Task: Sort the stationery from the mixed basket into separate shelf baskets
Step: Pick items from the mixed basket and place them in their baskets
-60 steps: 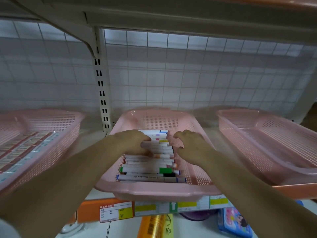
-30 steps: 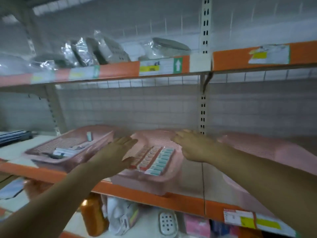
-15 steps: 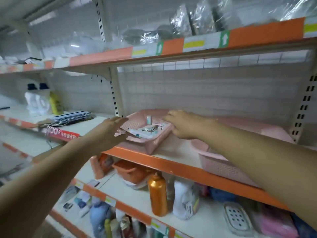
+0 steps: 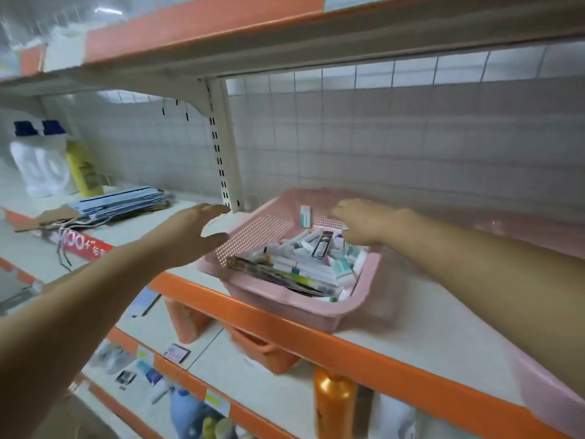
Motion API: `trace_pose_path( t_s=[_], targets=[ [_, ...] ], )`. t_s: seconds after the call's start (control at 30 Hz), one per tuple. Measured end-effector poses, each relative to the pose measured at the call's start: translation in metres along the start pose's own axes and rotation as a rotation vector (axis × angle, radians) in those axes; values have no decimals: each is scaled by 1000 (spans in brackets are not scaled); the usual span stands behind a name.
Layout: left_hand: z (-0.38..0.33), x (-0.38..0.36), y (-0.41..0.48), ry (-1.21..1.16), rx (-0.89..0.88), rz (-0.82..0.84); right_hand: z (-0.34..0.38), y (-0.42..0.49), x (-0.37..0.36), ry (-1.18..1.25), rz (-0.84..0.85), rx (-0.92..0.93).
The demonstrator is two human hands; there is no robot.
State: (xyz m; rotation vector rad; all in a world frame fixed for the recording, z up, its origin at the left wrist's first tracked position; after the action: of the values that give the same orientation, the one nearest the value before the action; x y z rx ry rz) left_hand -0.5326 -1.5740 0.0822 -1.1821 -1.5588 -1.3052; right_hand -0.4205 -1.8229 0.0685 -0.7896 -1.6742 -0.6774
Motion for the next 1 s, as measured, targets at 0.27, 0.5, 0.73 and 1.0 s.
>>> trace_pose_path(
  t_s=[0.27,0.5,0.73,1.0],
  targets=[
    [-4,-44,109,-111,-209,78,-29,38,-46,143,134,-257],
    [-36,-92,189,1,-445,222,-31,39,-40,296,58,-523],
    [-45,-128,217,59,-629,298,-29,64,-52,455,-3,-784],
    [-49,-127,243,23,-637,373,-15,76,-77,417,79,-737]
  ],
)
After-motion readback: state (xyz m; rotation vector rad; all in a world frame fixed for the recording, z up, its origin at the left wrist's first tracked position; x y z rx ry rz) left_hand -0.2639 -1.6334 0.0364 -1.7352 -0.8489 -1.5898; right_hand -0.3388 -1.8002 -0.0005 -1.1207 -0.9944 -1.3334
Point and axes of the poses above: each hand's wrist, its own y-axis towards the middle knuckle, its own x-axis out of the back of the hand, z = x × y, the point moved 2 cm from there along y, towards the middle knuckle, and after that the axes turned 3 degrees about x, right-handed, at the moved point
